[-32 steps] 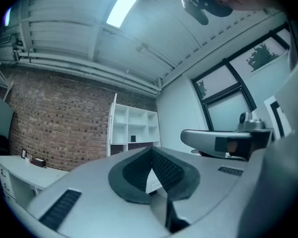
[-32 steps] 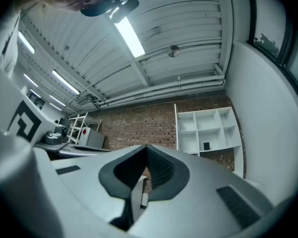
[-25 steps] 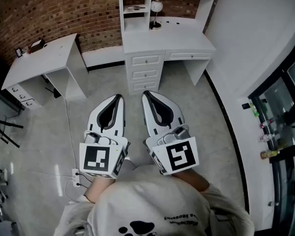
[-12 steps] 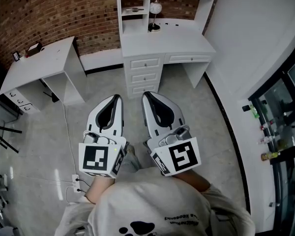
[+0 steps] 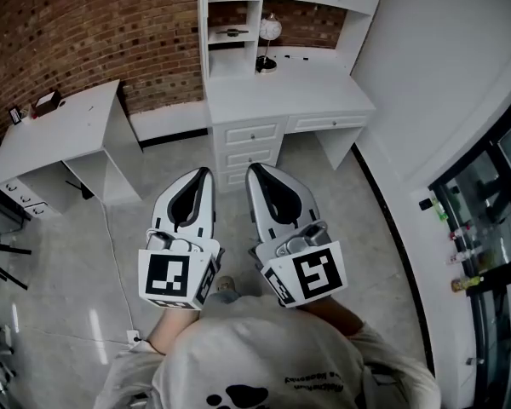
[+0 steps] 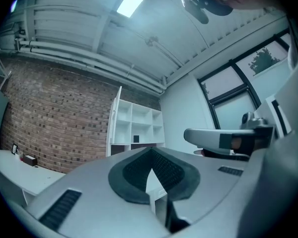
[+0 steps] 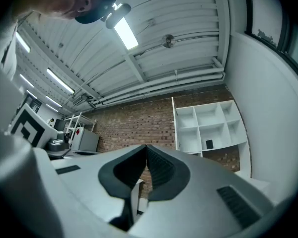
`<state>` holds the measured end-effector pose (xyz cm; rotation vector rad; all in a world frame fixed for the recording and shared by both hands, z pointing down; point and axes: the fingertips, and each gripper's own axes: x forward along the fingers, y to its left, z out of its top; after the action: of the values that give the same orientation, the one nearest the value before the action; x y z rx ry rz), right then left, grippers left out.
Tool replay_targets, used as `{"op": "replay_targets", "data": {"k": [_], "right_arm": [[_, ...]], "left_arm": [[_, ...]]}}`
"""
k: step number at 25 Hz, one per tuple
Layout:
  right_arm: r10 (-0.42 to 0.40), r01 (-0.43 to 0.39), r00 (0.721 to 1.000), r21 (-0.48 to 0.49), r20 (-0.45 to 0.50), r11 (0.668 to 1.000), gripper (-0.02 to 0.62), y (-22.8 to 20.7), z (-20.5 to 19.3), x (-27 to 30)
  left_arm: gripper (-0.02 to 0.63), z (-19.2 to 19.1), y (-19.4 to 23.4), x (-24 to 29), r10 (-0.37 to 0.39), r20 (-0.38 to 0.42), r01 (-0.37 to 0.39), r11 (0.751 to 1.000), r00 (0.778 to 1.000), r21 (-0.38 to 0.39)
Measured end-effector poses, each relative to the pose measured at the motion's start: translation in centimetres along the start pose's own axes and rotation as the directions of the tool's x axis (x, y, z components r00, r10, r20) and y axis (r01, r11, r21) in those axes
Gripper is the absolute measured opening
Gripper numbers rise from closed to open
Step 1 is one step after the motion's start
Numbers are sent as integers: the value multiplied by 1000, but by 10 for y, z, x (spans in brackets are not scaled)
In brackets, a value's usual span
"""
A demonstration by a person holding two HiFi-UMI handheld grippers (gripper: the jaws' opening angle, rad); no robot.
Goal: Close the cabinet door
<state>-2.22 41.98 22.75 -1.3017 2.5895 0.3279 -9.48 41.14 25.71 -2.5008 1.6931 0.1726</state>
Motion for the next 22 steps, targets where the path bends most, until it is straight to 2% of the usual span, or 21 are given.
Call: {"op": "replay_targets", "data": {"k": [9, 15, 22], "right_arm": [[-58, 57, 998, 13, 17, 998, 18, -28, -32, 97], [-93, 93, 996, 23, 3, 995, 18, -43, -53, 127], [-71, 71, 997, 15, -3, 997, 18, -49, -66, 159]], "left_arm": [[8, -11, 76, 78, -41, -6, 42, 999, 999, 15], [8, -27, 105, 108, -51, -22, 51, 999, 998, -4], [6, -36, 125, 130, -52, -10, 52, 999, 999, -16]]}}
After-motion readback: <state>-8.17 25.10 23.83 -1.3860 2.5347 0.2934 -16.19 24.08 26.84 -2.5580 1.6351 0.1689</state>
